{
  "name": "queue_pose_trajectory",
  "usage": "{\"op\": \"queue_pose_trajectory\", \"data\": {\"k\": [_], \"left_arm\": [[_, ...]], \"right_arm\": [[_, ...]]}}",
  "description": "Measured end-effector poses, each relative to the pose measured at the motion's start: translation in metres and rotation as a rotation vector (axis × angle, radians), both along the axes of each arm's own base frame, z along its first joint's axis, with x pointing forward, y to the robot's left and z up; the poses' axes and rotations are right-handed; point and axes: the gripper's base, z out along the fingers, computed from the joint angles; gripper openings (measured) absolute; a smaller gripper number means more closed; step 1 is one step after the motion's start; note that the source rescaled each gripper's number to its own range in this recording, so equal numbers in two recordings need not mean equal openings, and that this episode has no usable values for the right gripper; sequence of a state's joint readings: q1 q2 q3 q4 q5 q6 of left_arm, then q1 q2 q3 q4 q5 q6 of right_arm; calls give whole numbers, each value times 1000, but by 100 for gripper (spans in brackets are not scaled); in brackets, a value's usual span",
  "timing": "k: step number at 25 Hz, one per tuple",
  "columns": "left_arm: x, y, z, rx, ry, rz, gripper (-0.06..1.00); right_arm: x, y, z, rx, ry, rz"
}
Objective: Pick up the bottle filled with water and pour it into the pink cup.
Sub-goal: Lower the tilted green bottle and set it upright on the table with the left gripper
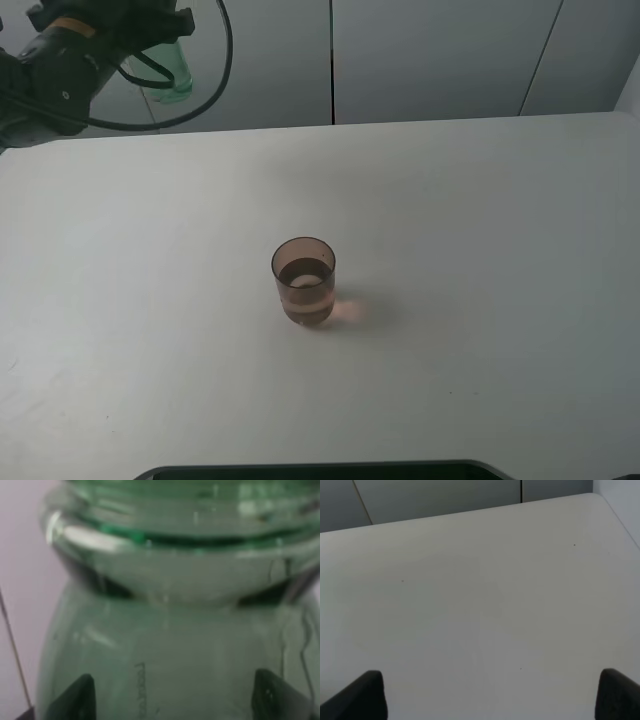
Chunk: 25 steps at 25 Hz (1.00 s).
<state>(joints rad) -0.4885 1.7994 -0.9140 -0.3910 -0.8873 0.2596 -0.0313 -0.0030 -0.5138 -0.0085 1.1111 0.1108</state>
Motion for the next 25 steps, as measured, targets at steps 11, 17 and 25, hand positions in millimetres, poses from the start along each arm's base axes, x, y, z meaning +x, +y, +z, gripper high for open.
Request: {"op": "queue_pose_trajectory", "data": {"k": [11,17,25], "left_arm": [[-4,23,-47,-17,208,64,2],[-1,19,-90,66,284,34,2],[2,18,-124,111,252,35,2]], "right_arm": [[0,0,0,0,0,0],[0,0,0,0,0,0],[0,0,0,0,0,0]]}}
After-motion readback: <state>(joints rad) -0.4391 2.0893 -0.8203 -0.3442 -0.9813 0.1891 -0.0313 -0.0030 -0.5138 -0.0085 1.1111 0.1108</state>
